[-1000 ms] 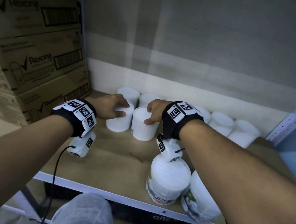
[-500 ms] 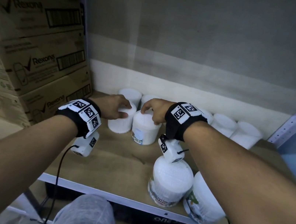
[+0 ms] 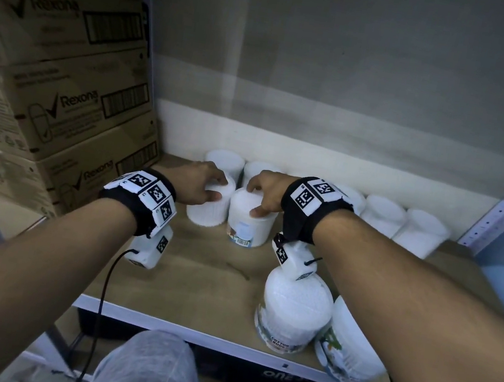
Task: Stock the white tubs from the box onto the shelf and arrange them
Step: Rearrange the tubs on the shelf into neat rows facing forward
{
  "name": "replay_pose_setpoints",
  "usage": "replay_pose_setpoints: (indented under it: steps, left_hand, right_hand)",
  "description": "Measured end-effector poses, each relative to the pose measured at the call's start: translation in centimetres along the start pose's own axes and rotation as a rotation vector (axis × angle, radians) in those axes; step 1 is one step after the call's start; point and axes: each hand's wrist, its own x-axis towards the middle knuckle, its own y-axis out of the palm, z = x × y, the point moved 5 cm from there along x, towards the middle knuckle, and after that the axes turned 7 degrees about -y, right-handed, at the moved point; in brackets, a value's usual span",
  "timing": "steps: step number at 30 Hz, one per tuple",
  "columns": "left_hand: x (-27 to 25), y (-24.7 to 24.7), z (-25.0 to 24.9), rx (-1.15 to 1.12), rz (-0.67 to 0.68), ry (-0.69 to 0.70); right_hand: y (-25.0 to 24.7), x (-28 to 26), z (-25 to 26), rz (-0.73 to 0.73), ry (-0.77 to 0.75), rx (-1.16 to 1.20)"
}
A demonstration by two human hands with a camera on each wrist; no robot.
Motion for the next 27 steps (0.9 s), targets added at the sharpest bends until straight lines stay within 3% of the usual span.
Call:
replay_pose_setpoints:
  steps: [7,11,18,27]
  left_hand:
    - [0.1,0.0,-0.2,0.007,0.003,-0.008]
    - [0.1,-0.1,-0.4,0.031,0.018,-0.002]
    - [-0.1,-0.2,-0.5,0.036,0.024,-0.003]
    - [-0.1,0.0,-0.4,0.037,0.021,-0.011]
  right_hand:
    - [-0.1,-0.1,0.0,0.033,-0.045,0.008]
    - [-0.8,-0.1,-0.5,-0.045,0.026,-0.003]
    - [0.2,0.2,-0.8,-0.025,0.100,-0.044]
    - [0.1,-0.1,0.1,0.004,0.013,-0.035]
